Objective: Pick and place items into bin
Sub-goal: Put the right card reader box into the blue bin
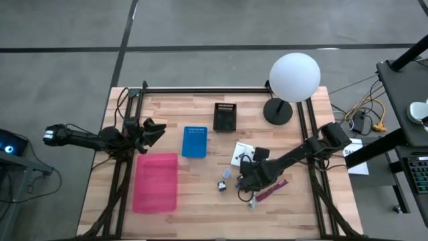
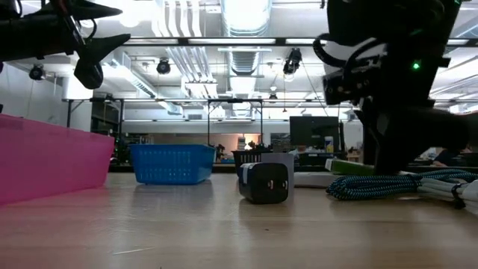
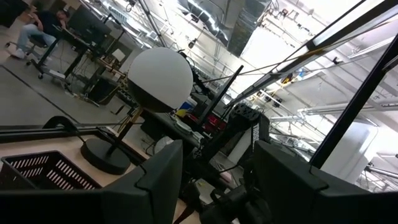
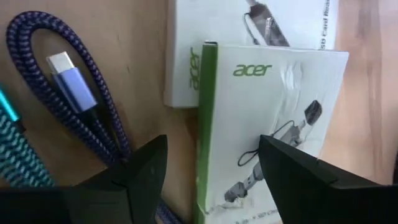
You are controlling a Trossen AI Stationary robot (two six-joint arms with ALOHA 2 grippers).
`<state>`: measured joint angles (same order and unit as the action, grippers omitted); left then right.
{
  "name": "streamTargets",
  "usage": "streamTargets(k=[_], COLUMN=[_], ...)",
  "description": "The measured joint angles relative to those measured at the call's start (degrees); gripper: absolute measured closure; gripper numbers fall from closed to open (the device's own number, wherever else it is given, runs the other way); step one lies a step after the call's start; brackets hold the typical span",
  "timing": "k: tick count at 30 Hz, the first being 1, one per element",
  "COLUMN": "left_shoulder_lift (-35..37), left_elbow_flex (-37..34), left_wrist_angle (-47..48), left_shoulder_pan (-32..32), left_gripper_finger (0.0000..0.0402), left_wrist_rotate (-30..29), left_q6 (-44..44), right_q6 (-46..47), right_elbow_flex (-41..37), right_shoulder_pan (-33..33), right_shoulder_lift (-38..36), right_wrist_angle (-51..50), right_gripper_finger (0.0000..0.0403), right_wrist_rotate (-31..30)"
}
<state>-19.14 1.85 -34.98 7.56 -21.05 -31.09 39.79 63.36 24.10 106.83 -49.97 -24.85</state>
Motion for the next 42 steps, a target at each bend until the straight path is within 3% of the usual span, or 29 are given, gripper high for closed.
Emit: streamTargets(k=[15,31,42], left_shoulder_lift=[0.1,0.0,0.0], left_elbow_flex=[0.0,0.0,0.0], left_wrist_angle=[-0.1,0.0,-0.1], left_shoulder_pan=[0.0,0.0,0.0], left_gripper_finger=[0.0219,0.0219,0.0219], left_wrist_rotate=[0.0,0.0,0.0], left_q6=[0.0,0.0,0.0], right_q6=[0.1,0.3,0.6], right_elbow_flex=[-4.4,-6.0,-3.3], right_shoulder_pan=[-0.1,-0.1,-0.2], right_shoulder_lift=[-0.1,-0.2,-0.3], right_wrist_angle=[4.4,5.4,4.0], right_gripper_finger=[0.0174,0.0303,0.0336], right_wrist_rotate=[-6.3,-7.5,-5.8])
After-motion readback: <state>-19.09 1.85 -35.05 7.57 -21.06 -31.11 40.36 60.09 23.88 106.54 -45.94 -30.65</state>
